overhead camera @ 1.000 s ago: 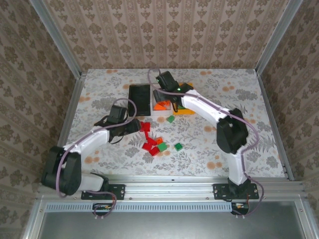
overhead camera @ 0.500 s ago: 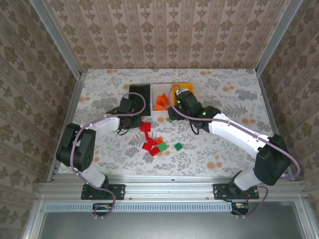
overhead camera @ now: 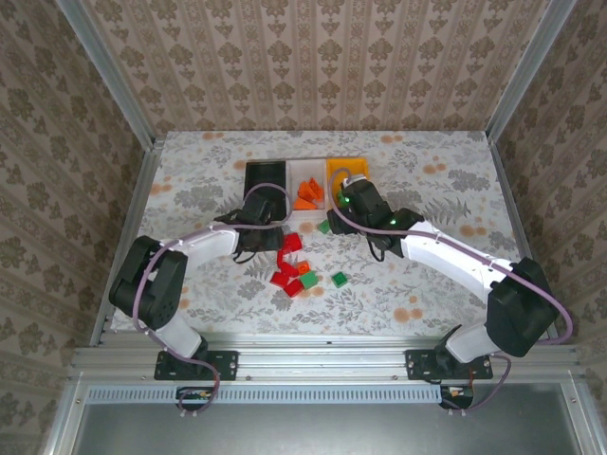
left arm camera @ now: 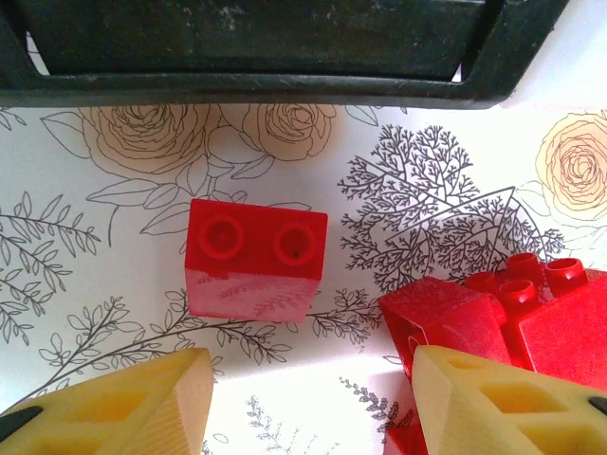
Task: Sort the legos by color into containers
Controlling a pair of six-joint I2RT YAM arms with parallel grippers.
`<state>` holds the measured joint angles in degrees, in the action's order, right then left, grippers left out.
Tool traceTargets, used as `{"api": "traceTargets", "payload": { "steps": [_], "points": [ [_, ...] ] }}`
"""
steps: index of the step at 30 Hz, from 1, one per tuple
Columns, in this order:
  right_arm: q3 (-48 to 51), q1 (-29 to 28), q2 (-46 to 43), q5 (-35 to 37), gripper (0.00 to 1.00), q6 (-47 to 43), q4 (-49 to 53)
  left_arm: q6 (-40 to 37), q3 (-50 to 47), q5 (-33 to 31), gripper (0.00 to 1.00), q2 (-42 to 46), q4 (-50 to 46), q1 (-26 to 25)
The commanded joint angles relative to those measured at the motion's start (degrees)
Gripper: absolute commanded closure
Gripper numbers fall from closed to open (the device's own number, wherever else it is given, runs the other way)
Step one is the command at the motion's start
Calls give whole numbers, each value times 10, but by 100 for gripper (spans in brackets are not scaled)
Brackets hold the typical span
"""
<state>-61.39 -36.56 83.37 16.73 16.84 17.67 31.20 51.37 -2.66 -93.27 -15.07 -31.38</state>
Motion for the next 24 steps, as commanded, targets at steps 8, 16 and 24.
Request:
{"api": "traceTargets", "payload": {
  "steps": [8, 16, 24],
  "points": [
    [29, 6, -9, -6, 21, 7, -18, -33, 42, -50, 42, -37, -34, 9],
    [86, 6, -32, -33, 21, 32, -63, -74, 57, -18, 50, -78, 12, 23],
    [133, 6, -29, -23, 23, 52, -123, -114, 31, -30, 65, -61, 39, 19]
  ]
}}
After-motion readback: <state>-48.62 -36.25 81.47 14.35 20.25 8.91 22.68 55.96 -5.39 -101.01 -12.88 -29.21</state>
